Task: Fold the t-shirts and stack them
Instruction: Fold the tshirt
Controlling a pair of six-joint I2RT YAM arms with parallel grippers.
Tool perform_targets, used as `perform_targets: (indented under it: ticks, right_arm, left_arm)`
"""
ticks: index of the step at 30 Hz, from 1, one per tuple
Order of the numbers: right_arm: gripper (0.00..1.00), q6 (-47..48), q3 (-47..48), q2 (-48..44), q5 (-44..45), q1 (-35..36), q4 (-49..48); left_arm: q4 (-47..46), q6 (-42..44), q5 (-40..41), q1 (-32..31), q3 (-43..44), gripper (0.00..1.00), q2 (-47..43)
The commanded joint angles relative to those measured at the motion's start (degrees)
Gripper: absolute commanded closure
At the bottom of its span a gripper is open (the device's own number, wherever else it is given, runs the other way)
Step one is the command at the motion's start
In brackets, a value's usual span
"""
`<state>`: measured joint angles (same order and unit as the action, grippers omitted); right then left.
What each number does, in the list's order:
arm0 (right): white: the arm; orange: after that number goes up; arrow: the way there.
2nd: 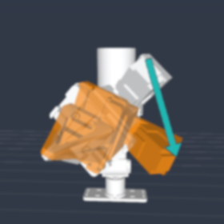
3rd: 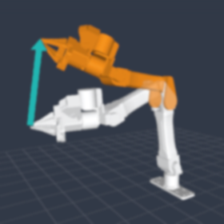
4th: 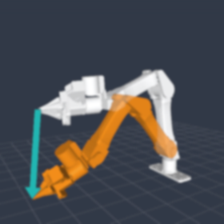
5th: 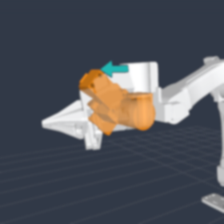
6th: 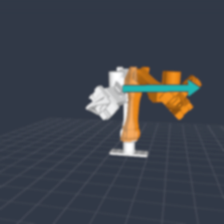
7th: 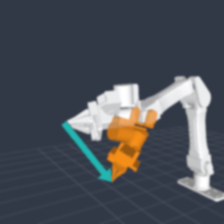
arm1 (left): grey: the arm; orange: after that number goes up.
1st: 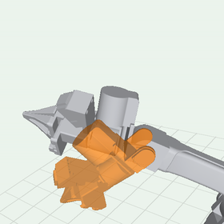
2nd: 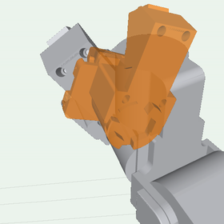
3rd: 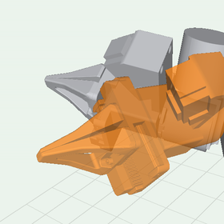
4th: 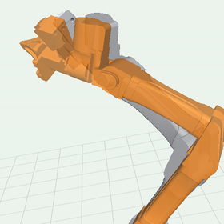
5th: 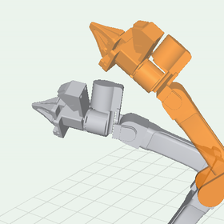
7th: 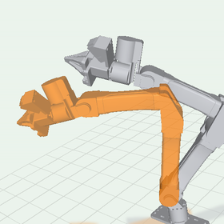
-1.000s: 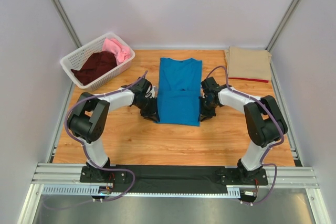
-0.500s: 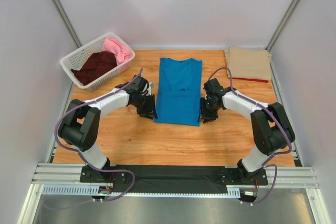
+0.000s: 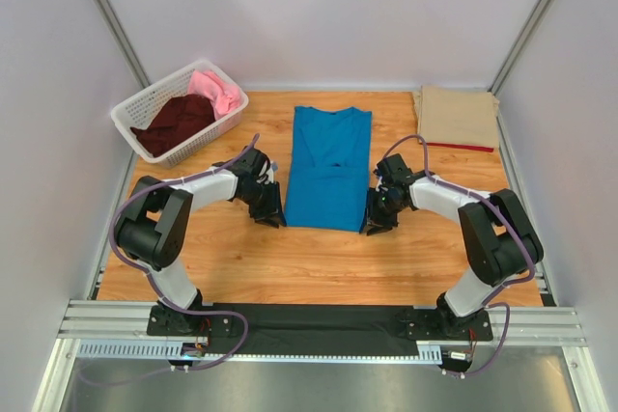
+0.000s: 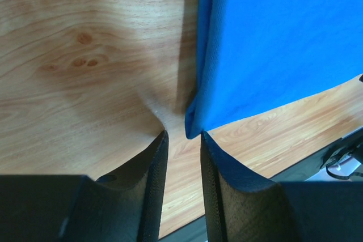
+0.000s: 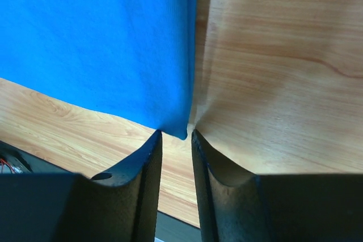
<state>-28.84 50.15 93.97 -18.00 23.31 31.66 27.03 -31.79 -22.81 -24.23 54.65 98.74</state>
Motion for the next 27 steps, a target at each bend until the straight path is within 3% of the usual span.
perform_targets:
  ticks: [1, 12, 20, 27]
  right_arm:
    - [0.72, -0.43, -1.64, 0.33, 1.21, -0.11, -3.01]
    - [0.78, 0.1, -1.9, 0.69, 1.21, -0.02, -3.53]
    - [0.88, 0.45, -2.34, 1.39, 1.91, -0.02, -4.24]
    - [0.91, 0.72, -2.43, 1.12, 2.18, -0.02, -4.06]
  left_arm:
    - [-2.42, -0.38, 0.13, 0.32, -0.78, 0.64, 1.11]
    - [-2.94, -1.43, -0.3, 1.55, -1.65, 0.61, -1.53]
    - [-10.23, -3.28, -6.28, 3.31, -4.38, 0.59, 1.89]
    - [-12.0, -4.24, -7.43, 3.31, -5.43, 0.66, 2.51]
